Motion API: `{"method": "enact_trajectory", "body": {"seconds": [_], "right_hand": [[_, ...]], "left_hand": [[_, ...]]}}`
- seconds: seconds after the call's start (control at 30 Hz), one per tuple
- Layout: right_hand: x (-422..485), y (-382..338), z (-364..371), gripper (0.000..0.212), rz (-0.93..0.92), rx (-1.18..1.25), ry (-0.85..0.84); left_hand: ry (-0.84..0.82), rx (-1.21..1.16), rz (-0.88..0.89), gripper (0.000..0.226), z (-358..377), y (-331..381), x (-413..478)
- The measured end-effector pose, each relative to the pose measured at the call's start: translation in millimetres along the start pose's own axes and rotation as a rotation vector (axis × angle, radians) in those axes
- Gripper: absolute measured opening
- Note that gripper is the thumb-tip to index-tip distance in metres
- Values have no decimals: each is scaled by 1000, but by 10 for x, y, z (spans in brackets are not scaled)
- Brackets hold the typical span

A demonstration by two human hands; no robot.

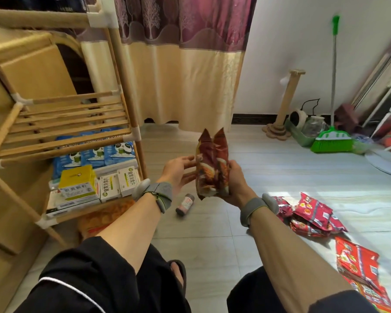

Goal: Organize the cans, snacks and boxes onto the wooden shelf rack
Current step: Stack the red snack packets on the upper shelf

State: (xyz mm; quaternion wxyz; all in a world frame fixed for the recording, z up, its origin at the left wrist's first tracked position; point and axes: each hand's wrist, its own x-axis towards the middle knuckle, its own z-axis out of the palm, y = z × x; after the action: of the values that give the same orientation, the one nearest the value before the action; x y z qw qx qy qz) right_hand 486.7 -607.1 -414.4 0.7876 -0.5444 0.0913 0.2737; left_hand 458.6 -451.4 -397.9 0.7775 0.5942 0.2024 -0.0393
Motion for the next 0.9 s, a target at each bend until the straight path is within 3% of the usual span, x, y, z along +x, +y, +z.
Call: {"method": "enact_trajectory", "body": {"seconds": [0.1,0.2,0.23,0.33,0.5,0.6,0.7,0.83,0.9], "right_hand": [[23,4,-52,63,31,117,-29],[32,18,-47,70,44,177,-77],[22,5,-7,70,45,183,-89],[-29,18,176,69,9,173,-134],[-95,41,445,78,-29,117,-231],[-163,73,559,52,-4,-20,-233],[-253,70,761,41,-57,-80,-154],[-319,34,933,35,-106,-168,-139],[-393,-4,1018,29,-117,-194,-194]], "left_hand": [[-6,140,127,48,10,-23,41],[3,214,39,118,-24,-33,-27],[-59,132,-43,126,-49,-34,-60],[-174,53,-105,99,-175,-11,-98],[32,37,-47,103,-627,29,-143],[111,-39,-46,103,-876,28,-300],[128,-96,7,92,-1071,113,-557],[142,-112,31,51,-1178,189,-838],[179,-127,24,43,-1255,216,-965]]}}
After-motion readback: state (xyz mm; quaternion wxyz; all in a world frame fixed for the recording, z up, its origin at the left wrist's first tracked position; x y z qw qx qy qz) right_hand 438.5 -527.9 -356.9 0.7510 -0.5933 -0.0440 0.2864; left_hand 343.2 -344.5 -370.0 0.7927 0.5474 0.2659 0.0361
